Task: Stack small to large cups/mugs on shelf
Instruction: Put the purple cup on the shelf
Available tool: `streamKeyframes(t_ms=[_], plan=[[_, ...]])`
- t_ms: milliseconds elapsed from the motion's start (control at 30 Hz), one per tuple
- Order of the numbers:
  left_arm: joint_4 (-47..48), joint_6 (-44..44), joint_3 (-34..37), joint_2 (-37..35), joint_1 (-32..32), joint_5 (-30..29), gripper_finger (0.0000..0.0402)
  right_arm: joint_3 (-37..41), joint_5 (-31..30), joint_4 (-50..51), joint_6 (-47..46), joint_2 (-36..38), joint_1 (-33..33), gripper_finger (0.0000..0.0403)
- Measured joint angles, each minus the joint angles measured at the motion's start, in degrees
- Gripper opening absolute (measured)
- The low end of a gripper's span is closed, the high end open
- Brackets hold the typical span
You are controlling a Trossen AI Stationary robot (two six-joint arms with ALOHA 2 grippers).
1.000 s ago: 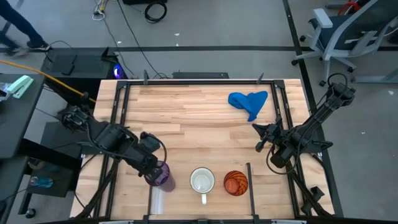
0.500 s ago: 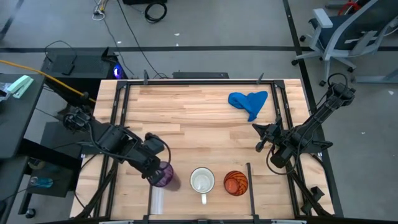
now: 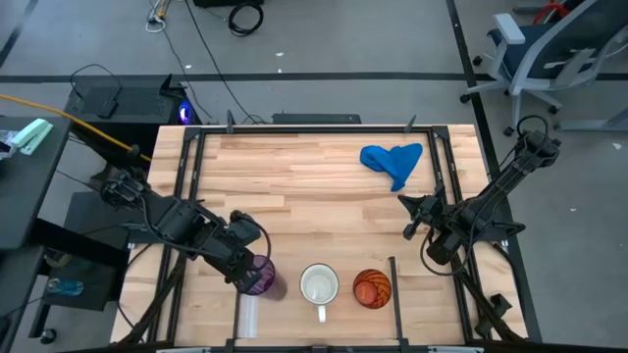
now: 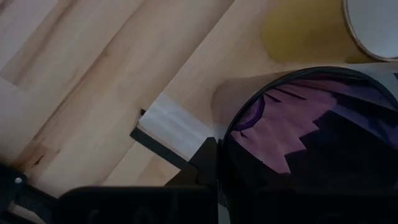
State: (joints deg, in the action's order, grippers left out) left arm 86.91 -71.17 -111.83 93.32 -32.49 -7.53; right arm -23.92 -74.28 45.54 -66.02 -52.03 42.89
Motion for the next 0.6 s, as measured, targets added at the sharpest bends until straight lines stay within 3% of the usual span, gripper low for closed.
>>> streamKeyframes(t_ms=[600], plan=[[1.2, -0.1, -0.1, 0.6, -1.2, 0.2, 0.0012, 0.0, 0.0, 0.0, 0.1, 0.0, 0.0, 0.0011]])
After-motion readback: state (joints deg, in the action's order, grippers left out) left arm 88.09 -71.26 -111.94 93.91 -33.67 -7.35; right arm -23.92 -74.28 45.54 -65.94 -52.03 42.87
